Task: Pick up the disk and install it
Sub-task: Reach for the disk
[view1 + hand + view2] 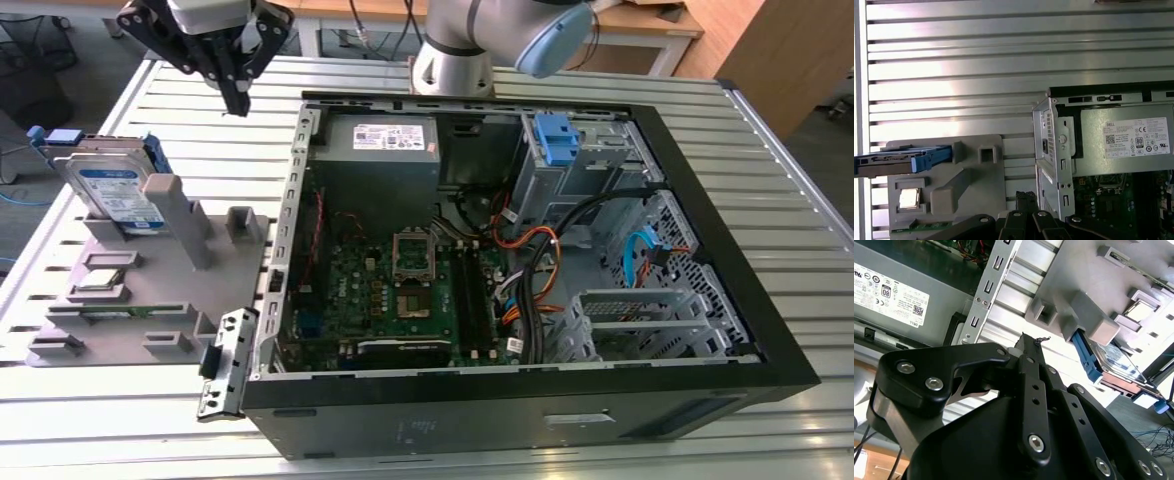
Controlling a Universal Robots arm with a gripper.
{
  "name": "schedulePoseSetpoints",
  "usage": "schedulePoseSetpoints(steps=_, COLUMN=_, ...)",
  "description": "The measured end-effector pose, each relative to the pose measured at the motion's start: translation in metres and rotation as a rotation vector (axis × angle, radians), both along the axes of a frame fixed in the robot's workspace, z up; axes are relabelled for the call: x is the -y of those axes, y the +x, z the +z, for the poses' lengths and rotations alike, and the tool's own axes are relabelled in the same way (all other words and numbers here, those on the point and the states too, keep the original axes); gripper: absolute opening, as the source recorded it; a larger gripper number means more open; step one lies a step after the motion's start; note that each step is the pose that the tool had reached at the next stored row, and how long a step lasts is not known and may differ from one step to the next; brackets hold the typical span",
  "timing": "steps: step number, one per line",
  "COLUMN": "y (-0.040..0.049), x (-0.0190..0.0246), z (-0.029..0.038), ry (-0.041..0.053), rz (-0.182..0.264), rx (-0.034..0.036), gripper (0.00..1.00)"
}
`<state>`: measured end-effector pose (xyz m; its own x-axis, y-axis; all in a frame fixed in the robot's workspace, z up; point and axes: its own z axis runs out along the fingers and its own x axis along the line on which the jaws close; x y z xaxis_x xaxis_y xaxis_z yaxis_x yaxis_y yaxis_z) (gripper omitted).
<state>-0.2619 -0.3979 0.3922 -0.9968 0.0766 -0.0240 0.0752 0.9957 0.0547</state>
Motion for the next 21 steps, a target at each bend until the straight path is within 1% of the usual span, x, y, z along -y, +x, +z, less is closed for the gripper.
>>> schedulePoseSetpoints(steps=15, y=-0.01, x=0.0, z=0.0, ry=0.0064, rz=0.0, rx=0.0004, gripper=0.11)
schedulePoseSetpoints(steps=21, y=-0.0157, x=0.0, z=0.0, ry=0.0078, rz=0.0, rx=0.0004, gripper=0.11)
